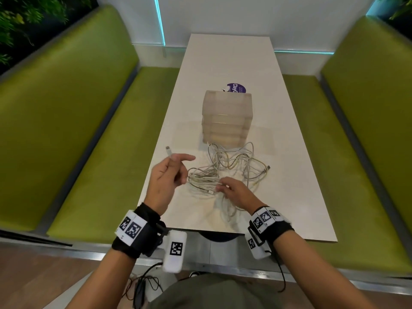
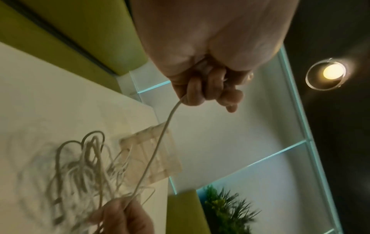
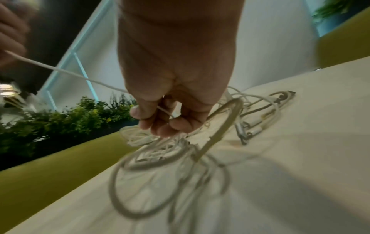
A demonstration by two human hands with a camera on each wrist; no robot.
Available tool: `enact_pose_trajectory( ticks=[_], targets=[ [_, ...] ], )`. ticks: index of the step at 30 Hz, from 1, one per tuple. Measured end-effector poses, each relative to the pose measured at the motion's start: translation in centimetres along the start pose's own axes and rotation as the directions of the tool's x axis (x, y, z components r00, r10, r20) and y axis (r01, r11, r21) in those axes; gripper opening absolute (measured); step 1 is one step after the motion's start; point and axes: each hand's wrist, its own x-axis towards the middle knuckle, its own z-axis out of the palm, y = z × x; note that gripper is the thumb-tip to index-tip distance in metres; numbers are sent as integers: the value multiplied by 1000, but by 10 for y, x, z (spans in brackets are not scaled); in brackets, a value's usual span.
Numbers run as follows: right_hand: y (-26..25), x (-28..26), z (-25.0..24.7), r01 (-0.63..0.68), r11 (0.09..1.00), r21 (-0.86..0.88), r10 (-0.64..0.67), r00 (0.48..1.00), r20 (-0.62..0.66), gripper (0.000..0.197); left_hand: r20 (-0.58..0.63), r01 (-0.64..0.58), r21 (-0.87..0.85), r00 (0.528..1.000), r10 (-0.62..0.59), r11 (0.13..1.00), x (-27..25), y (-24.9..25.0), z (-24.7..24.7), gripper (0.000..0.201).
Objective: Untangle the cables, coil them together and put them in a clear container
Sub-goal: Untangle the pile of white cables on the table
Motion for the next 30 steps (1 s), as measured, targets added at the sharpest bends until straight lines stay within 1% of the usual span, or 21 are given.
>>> enact_pose_trajectory(
  ticks=[3, 5, 7, 8, 10, 12, 13, 14, 17, 18, 19, 20, 21, 22, 23, 24, 25, 26, 27, 28, 30],
  targets=[
    [6, 6, -15, -45, 999, 7, 46, 995, -93, 19, -41, -52, -31, 998, 50, 998, 7, 14, -10, 37],
    [7, 9, -22, -65, 997, 39, 68, 993, -99, 22, -12, 0, 23, 1000, 1, 1000, 16, 7, -17, 34],
    [3, 10, -23, -43, 996, 72, 48, 996, -71, 22, 35, 94, 146, 994, -100, 985, 23, -14, -18, 30],
    [-2, 10, -22, -23, 997, 78, 28, 998, -60, 22, 64, 139, 235, 985, -158, 962, 25, -26, -16, 30],
    [-11, 8, -18, 11, 997, 70, -8, 999, -41, 22, 122, 194, 437, 955, -271, 878, 26, -53, -9, 34],
    [-16, 7, -14, 26, 998, 58, -25, 999, -21, 21, 192, 138, 630, 926, -325, 765, 27, -78, -1, 37],
    [-17, 7, -11, 28, 998, 53, -28, 1000, -12, 20, 240, 95, 656, 914, -327, 748, 27, -86, 3, 37],
    [-16, 7, -8, 17, 999, 51, -17, 1000, -4, 20, 286, 67, 634, 905, -314, 770, 26, -92, 7, 37],
    [-18, 7, -4, -17, 999, 30, 18, 999, -40, 34, 377, 86, 453, 884, -278, 888, 21, -99, 19, 42],
    [-19, 7, -4, -32, 999, 19, 33, 998, -58, 37, 408, 37, 432, 883, -232, 901, 21, -100, 23, 41],
    [-19, 7, -4, -48, 999, 13, 48, 997, -68, 38, 429, -45, 449, 887, -171, 892, 21, -103, 24, 39],
    [-21, 6, -5, -63, 998, 12, 64, 996, -69, 38, 433, -124, 461, 896, -100, 879, 22, -105, 25, 35],
    [-23, 5, -4, -56, 998, 20, 57, 996, -64, 38, 409, -170, 465, 912, -40, 869, 24, -107, 26, 31],
    [-25, 4, -4, -41, 999, 22, 42, 997, -58, 37, 364, -172, 448, 932, -3, 878, 26, -107, 27, 29],
    [-27, 4, -2, -22, 999, 29, 24, 998, -55, 32, 304, -124, 411, 953, -8, 903, 26, -104, 28, 27],
    [-29, 3, -1, -16, 999, 39, 18, 998, -53, 22, 258, -41, 334, 965, -50, 942, 25, -98, 30, 24],
    [-29, 4, 0, -3, 1000, 29, 5, 998, -59, 12, 243, 30, 240, 966, -90, 970, 23, -91, 32, 20],
    [-25, 6, 0, 11, 1000, -10, -12, 997, -70, 14, 247, 64, 136, 964, -96, 989, 20, -83, 34, 16],
    [-20, 8, -1, 25, 998, -63, -30, 997, -72, 18, 234, 77, 58, 968, -88, 995, 18, -73, 35, 14],
    [-14, 10, -1, 22, 995, -98, -30, 997, -77, 16, 214, 67, 10, 975, -67, 998, 17, -64, 35, 17],
    [-7, 11, -4, 7, 995, -96, -17, 995, -96, 5, 167, 46, -42, 985, -38, 998, 19, -47, 29, 24]
  ],
)
